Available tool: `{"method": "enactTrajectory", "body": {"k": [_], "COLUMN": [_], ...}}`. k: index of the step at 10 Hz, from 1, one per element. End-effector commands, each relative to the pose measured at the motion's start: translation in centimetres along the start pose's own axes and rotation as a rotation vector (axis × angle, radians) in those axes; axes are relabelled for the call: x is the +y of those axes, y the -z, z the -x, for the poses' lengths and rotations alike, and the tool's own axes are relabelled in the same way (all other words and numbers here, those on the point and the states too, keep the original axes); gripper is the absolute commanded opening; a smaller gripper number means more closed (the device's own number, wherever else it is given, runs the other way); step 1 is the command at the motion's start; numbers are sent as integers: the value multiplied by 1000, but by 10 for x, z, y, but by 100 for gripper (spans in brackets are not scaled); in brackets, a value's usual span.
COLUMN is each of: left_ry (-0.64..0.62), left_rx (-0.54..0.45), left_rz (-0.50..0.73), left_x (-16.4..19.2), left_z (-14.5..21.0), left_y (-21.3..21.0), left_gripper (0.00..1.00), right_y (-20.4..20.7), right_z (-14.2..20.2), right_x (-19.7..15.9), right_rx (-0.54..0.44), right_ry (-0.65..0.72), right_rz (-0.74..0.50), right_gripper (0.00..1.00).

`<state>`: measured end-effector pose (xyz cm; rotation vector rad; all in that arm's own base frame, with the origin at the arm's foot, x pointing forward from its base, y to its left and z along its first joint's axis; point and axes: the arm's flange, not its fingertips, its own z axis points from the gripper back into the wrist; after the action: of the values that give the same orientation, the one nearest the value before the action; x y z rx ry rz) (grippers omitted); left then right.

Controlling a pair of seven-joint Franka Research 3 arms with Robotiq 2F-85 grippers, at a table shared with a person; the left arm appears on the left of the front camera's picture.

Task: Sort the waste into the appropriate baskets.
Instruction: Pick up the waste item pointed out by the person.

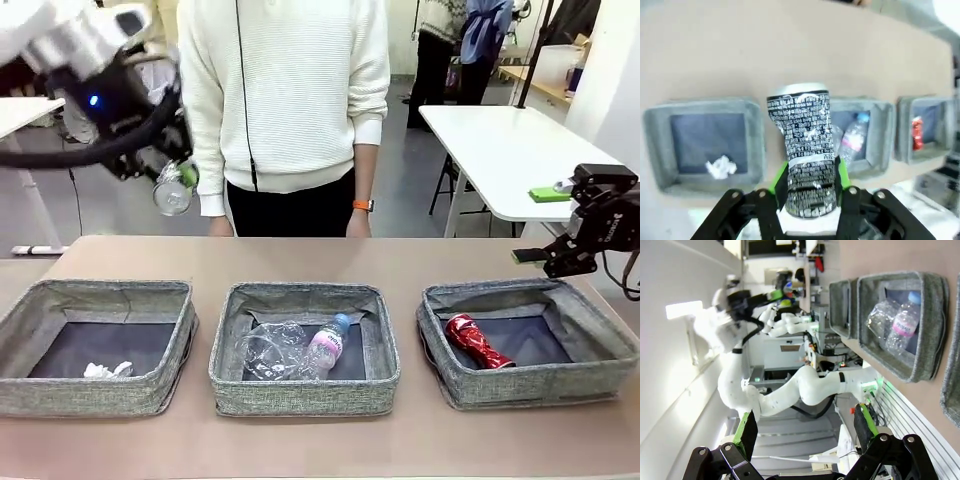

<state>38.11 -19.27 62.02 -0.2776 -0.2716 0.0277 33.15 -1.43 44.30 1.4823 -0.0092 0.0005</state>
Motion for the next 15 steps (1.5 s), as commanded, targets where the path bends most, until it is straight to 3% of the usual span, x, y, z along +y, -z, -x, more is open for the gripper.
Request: {"method": "enactTrajectory", "body": {"k": [1, 2, 3, 5, 7, 10, 15], "left_ry": [64, 91, 77, 123, 113, 27, 62], "left_rx": [61, 112, 74, 102, 141, 118, 125], "left_rz": [-149, -194, -250, -215, -192, -111, -111], "left_x": [-63, -97, -125, -162, -177, -192, -190], "left_z": [-16, -12, -9, -10, -18, -32, -34], "left_y": [-17, -25, -34, -53, -60, -67, -62], "left_gripper": [43, 43, 43, 43, 43, 43, 43], "right_y": [1, 1, 1, 1, 1, 1, 1], "right_z": [1, 1, 1, 1, 1, 1, 1], "right_x": [3, 3, 3, 3, 3, 3, 3], "right_rx": [0, 0, 0, 0, 0, 0, 0], "right_ry": [19, 19, 19, 19, 19, 19, 19], "right_rz": [7, 7, 7, 7, 7, 7, 7], "right_gripper": [100, 100, 100, 100, 100, 100, 100]}}
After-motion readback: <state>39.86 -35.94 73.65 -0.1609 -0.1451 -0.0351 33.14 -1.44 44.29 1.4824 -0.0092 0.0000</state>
